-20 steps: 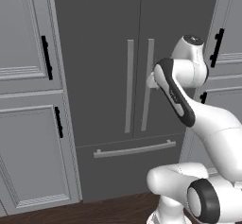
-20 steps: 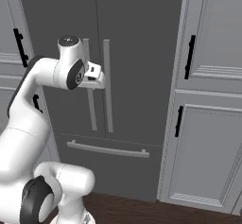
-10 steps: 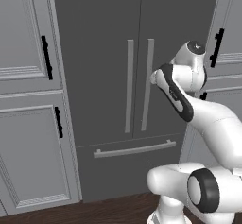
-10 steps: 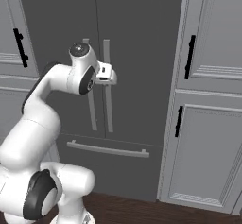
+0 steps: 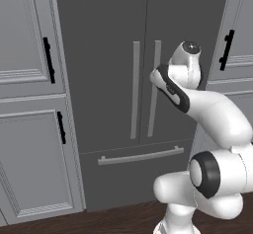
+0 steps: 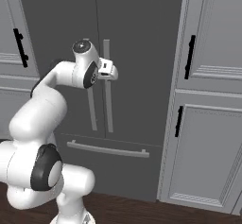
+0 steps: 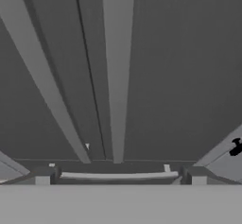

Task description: Take the strawberry from the fridge and place it on top of the pancake, located on the dining counter.

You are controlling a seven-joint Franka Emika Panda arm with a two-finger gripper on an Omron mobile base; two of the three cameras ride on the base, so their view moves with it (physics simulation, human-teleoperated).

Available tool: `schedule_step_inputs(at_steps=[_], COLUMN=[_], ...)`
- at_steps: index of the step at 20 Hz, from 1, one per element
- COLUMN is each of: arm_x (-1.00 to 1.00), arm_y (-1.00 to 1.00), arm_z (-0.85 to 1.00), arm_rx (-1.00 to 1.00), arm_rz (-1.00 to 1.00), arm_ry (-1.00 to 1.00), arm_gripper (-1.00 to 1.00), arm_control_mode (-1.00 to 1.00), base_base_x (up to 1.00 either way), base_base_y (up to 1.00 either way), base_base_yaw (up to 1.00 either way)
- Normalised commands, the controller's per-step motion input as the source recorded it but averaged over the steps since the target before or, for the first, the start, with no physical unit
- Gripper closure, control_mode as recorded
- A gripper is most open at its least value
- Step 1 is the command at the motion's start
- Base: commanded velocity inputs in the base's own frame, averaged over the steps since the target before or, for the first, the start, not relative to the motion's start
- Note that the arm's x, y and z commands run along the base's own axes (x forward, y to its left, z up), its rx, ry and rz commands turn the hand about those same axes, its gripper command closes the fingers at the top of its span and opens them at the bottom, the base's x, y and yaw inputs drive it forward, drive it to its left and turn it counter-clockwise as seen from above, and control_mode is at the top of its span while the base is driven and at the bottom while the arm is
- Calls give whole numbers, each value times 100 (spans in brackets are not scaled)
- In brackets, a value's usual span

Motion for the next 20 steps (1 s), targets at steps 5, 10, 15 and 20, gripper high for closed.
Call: schedule_step_inputs(at_steps=[5, 10, 15, 20], arm_x=[21, 53, 60, 44], arm_y=[8, 0, 0, 0], arm_z=[-10, -8, -4, -14], arm_rx=[7, 10, 0, -1], arm_rz=[0, 0, 0, 0], arm_ry=[-15, -5, 0, -6], arm_gripper=[-100, -100, -100, -100], arm_control_mode=[-100, -100, -100, -100], base_base_x=[0, 0, 0, 0], base_base_y=[0, 0, 0, 0], base_base_yaw=[0, 0, 0, 0])
